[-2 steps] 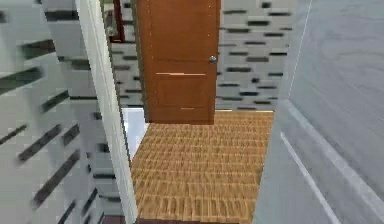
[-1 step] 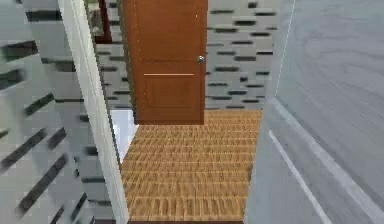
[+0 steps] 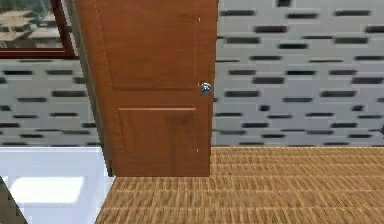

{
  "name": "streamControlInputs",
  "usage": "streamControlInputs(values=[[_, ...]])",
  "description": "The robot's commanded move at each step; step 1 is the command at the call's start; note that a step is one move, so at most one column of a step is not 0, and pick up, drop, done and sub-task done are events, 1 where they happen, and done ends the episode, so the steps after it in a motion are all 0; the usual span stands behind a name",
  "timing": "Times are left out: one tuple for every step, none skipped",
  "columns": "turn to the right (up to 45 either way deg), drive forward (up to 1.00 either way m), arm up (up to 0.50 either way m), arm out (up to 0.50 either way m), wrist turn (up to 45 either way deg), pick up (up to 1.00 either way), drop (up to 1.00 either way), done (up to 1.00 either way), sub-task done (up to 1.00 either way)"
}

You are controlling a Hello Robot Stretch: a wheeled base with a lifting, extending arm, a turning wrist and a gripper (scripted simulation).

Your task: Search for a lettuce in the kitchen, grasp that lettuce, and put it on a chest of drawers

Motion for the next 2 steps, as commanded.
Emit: streamControlInputs(values=[[0.0, 0.25, 0.0, 0.0, 0.0, 0.0, 0.0, 0.0, 0.0], [-36.0, 0.0, 0.0, 0.0, 0.0, 0.0, 0.0, 0.0, 0.0]])
